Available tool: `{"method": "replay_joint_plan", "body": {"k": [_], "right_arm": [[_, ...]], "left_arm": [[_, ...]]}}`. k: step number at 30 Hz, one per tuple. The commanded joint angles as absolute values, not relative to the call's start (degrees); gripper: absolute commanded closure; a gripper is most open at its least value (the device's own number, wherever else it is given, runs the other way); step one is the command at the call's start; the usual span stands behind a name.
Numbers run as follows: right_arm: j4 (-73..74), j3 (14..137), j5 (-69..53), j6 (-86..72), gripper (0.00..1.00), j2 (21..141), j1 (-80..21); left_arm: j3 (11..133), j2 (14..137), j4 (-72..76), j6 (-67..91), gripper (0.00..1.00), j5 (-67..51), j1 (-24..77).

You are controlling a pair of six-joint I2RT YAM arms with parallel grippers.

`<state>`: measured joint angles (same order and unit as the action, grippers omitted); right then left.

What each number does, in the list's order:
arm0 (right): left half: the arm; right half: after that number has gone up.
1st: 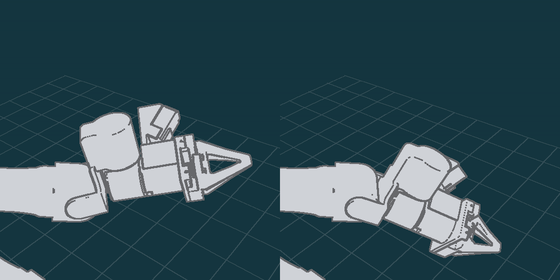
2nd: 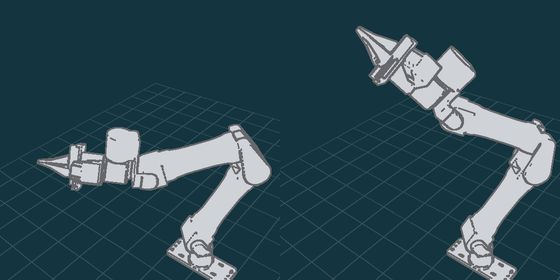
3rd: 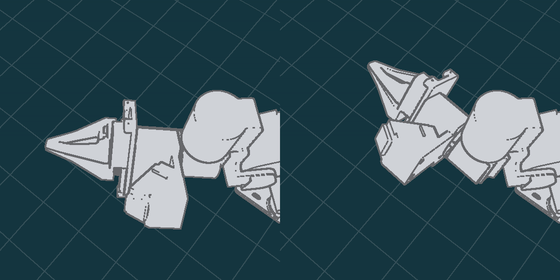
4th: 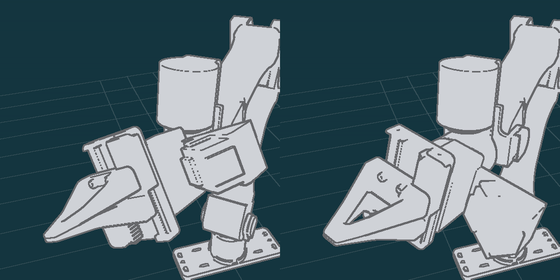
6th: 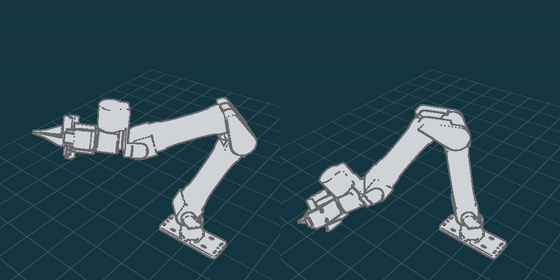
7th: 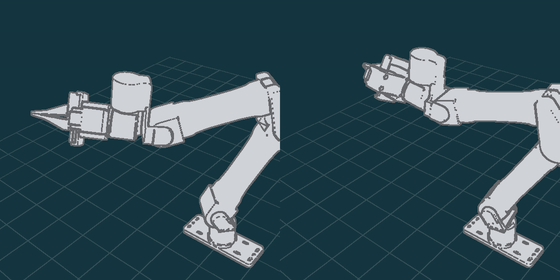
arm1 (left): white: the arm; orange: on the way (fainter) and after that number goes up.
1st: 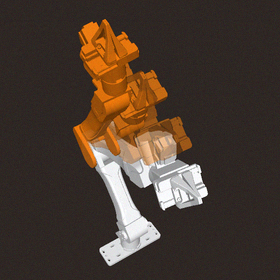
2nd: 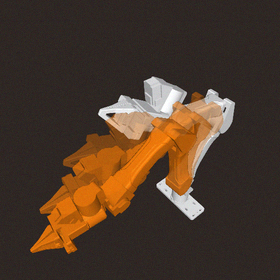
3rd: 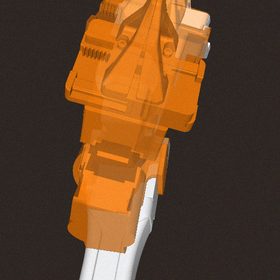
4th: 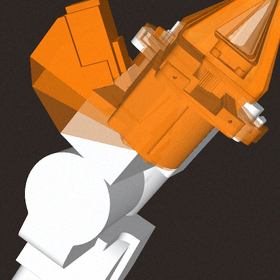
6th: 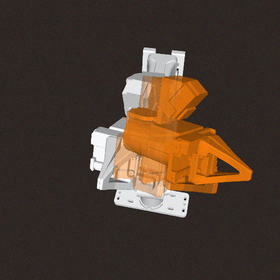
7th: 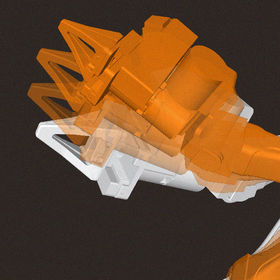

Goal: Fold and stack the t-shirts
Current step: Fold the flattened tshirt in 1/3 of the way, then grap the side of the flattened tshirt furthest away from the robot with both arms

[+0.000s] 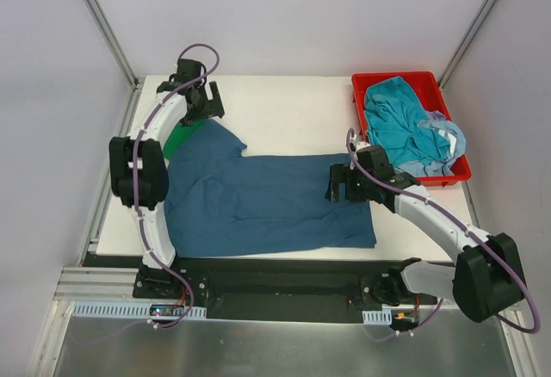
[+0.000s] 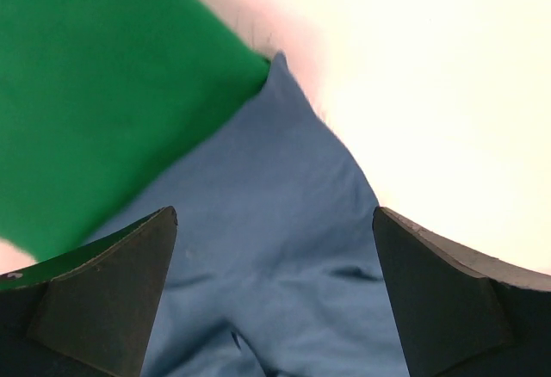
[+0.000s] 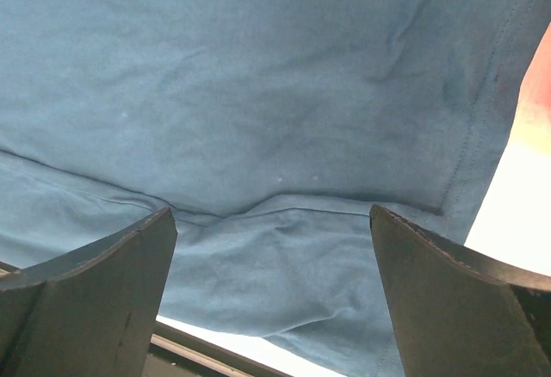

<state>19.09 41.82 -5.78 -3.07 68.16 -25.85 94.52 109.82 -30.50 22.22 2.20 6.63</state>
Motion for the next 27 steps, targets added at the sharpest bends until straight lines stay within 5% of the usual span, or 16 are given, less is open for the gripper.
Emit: {"method": "replay_joint_plan", "body": {"k": [1,9,19,27], "right_arm": [[20.57,44.38,-4.48,-1.14,0.04,69.78,-25.58],[21.09,44.47,-3.25,-0.88,0.04,70.31,-25.49],[21.44,44.39,-1.85,-0.88,0.04,70.75,-25.49],[21.71,44.47,-0.62,-1.58,0.04,71.01,-25.49]], "left_arm": [[105.1,116.88,-34.8,12.67,0.07,4.21,6.06],[113.02,125.94,-36.56,8.79,0.28,9.05,5.98],[113.64,129.64,-36.74,7.3,0.38,6.41,5.98],[112.76,128.94,-36.74,8.0,0.56,7.03,5.98]]}}
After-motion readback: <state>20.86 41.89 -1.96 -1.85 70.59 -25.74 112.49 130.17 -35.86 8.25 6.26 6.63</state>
